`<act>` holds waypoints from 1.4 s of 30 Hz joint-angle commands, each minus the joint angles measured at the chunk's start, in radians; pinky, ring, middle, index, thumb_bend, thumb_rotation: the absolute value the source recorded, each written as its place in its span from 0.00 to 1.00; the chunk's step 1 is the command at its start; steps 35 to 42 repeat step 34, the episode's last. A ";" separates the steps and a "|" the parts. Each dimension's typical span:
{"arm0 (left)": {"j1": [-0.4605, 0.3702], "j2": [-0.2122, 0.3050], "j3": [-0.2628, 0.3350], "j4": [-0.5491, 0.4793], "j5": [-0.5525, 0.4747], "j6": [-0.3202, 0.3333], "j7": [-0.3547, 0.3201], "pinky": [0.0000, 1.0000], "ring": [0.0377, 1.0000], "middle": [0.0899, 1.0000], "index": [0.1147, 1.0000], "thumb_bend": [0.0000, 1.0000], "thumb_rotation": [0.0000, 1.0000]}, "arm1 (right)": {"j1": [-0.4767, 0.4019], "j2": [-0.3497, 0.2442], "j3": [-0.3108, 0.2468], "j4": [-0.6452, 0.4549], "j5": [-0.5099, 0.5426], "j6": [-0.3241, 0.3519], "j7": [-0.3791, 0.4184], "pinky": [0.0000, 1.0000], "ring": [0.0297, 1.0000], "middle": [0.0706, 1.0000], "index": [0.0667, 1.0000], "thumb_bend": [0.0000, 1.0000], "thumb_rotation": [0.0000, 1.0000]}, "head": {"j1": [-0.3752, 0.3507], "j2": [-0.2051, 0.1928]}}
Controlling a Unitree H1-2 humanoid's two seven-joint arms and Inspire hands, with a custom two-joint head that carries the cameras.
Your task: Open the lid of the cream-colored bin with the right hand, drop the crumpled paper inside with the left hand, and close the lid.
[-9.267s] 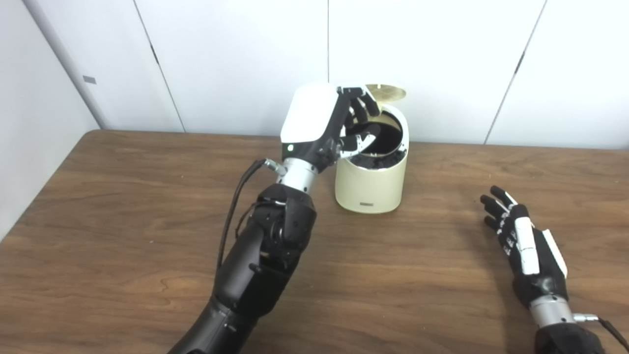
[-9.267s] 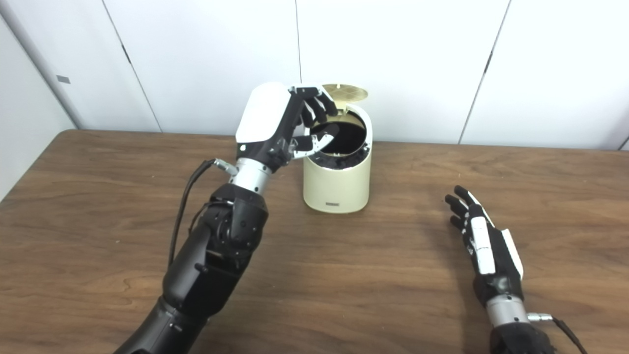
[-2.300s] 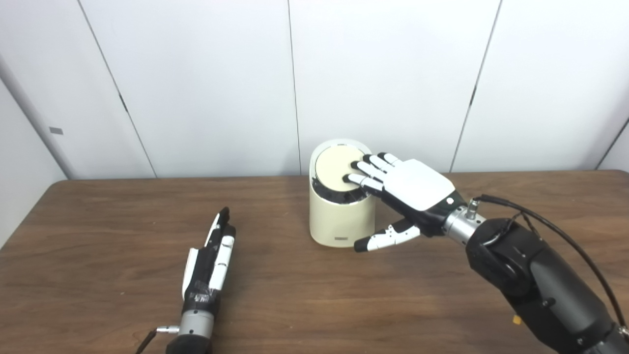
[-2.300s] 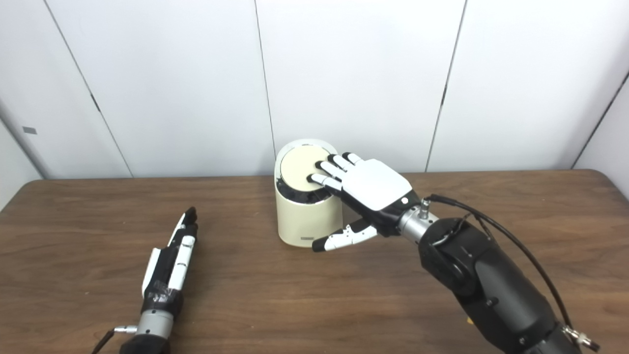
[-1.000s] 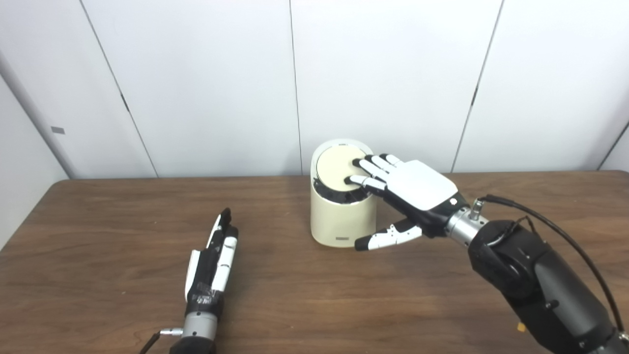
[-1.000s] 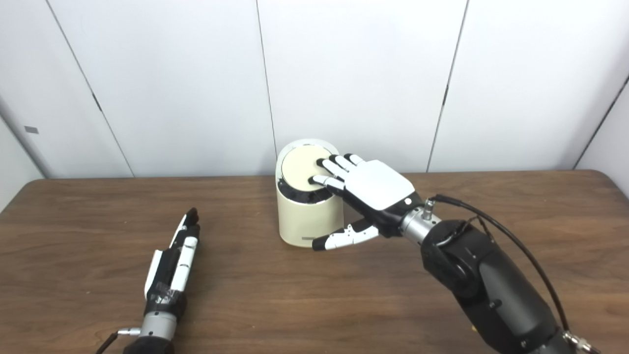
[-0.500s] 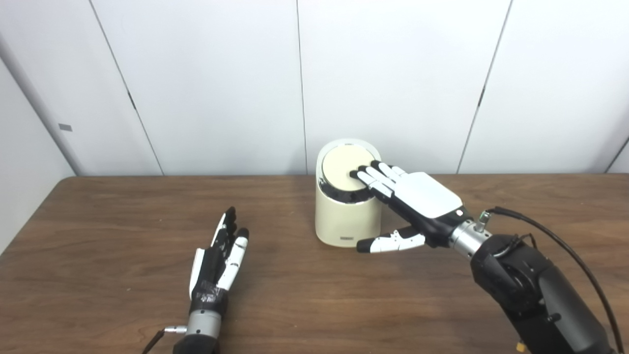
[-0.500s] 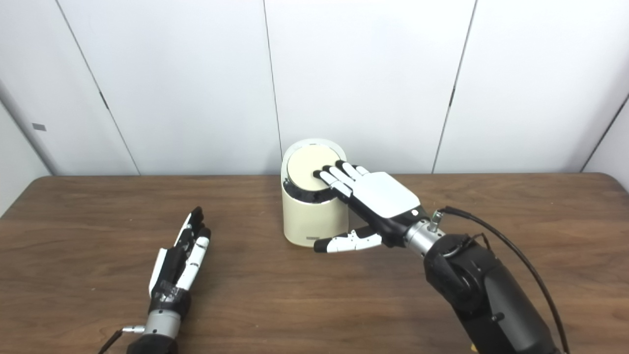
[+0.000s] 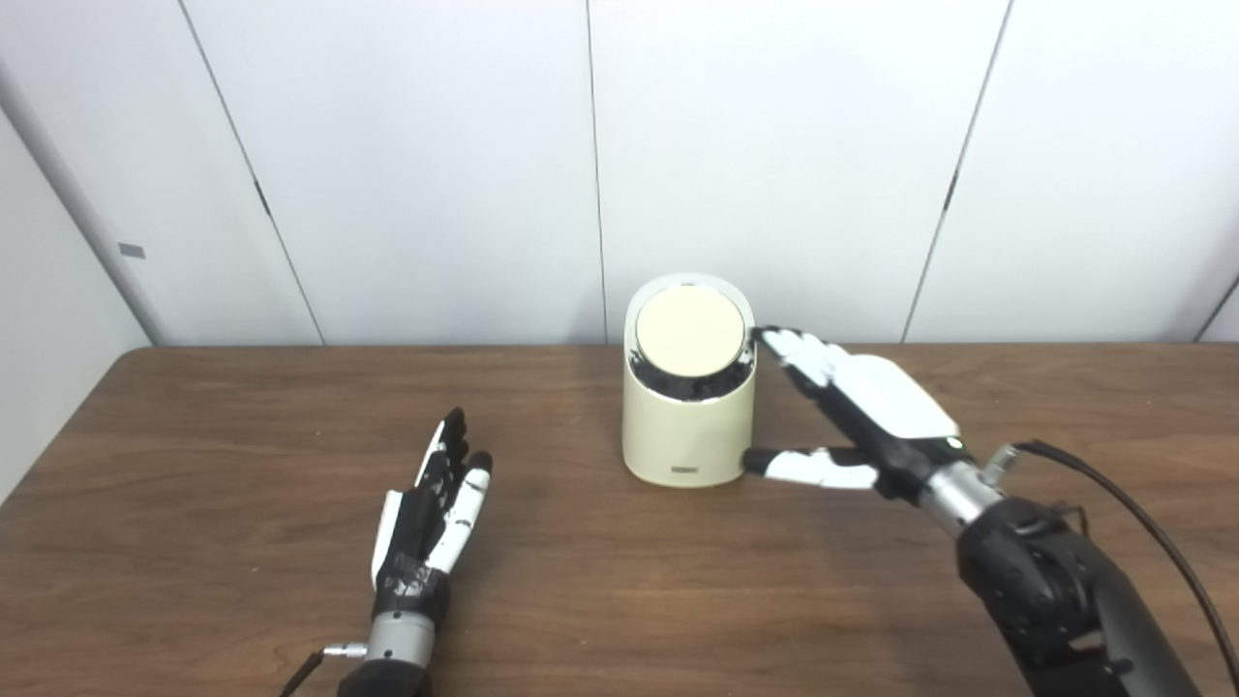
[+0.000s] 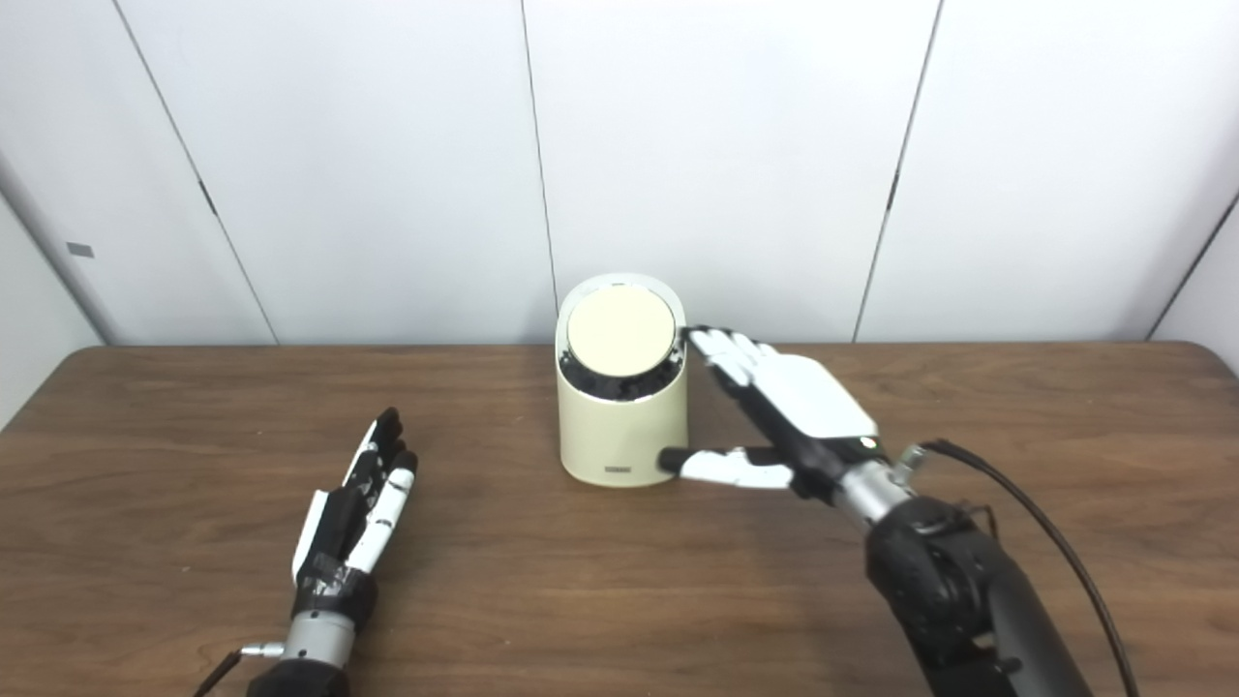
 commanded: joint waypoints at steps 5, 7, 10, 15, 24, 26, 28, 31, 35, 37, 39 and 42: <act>0.024 0.010 -0.002 0.011 -0.012 0.016 -0.017 1.00 1.00 1.00 1.00 0.37 0.67 | 0.046 0.003 -0.083 -0.071 0.101 0.049 -0.042 1.00 1.00 1.00 1.00 0.58 1.00 | -0.005 0.005; 0.024 0.011 -0.001 0.007 -0.015 0.020 -0.017 1.00 1.00 1.00 1.00 0.39 0.67 | 0.071 0.008 -0.107 -0.069 0.133 0.068 -0.050 0.99 1.00 1.00 1.00 0.60 1.00 | -0.006 0.007; 0.026 0.013 0.001 0.001 -0.023 0.019 -0.018 1.00 1.00 1.00 1.00 0.40 0.67 | 0.101 0.014 -0.135 -0.054 0.180 0.079 -0.065 0.94 1.00 1.00 1.00 0.62 1.00 | -0.011 0.014; 0.030 0.019 0.000 -0.012 -0.022 0.029 -0.015 1.00 1.00 1.00 1.00 0.43 0.71 | 0.147 0.032 -0.171 -0.052 0.286 0.111 -0.066 0.96 1.00 1.00 1.00 0.65 1.00 | -0.019 0.027; 0.034 0.022 0.014 -0.037 -0.057 0.047 -0.020 1.00 1.00 1.00 1.00 0.46 0.82 | 0.192 0.086 -0.185 -0.040 0.433 0.109 -0.082 0.96 1.00 1.00 1.00 0.69 1.00 | -0.016 0.056; 0.040 0.016 0.024 -0.049 -0.092 0.043 -0.031 1.00 1.00 1.00 1.00 0.46 0.83 | 0.195 0.113 -0.202 -0.046 0.492 0.132 -0.082 0.99 1.00 1.00 1.00 0.69 1.00 | -0.010 0.065; 0.048 0.010 0.032 -0.066 -0.123 0.046 -0.042 1.00 1.00 1.00 1.00 0.46 0.87 | 0.195 0.133 -0.218 -0.041 0.532 0.134 -0.090 1.00 1.00 1.00 1.00 0.68 1.00 | -0.010 0.065; 0.062 0.002 0.036 -0.114 -0.143 0.075 -0.041 1.00 1.00 1.00 1.00 0.45 0.92 | 0.190 0.163 -0.250 -0.028 0.611 0.137 -0.102 1.00 1.00 1.00 1.00 0.65 1.00 | 0.000 0.081; 0.073 0.001 0.038 -0.158 -0.141 0.086 -0.034 1.00 1.00 1.00 1.00 0.41 0.99 | 0.184 0.184 -0.281 -0.008 0.702 0.141 -0.101 1.00 1.00 1.00 1.00 0.63 1.00 | 0.004 0.093; 0.073 0.001 0.038 -0.158 -0.141 0.086 -0.034 1.00 1.00 1.00 1.00 0.41 0.99 | 0.184 0.184 -0.281 -0.008 0.702 0.141 -0.101 1.00 1.00 1.00 1.00 0.63 1.00 | 0.004 0.093; 0.073 0.001 0.038 -0.158 -0.141 0.086 -0.034 1.00 1.00 1.00 1.00 0.41 0.99 | 0.184 0.184 -0.281 -0.008 0.702 0.141 -0.101 1.00 1.00 1.00 1.00 0.63 1.00 | 0.004 0.093; 0.073 0.001 0.038 -0.158 -0.141 0.086 -0.034 1.00 1.00 1.00 1.00 0.41 0.99 | 0.184 0.184 -0.281 -0.008 0.702 0.141 -0.101 1.00 1.00 1.00 1.00 0.63 1.00 | 0.004 0.093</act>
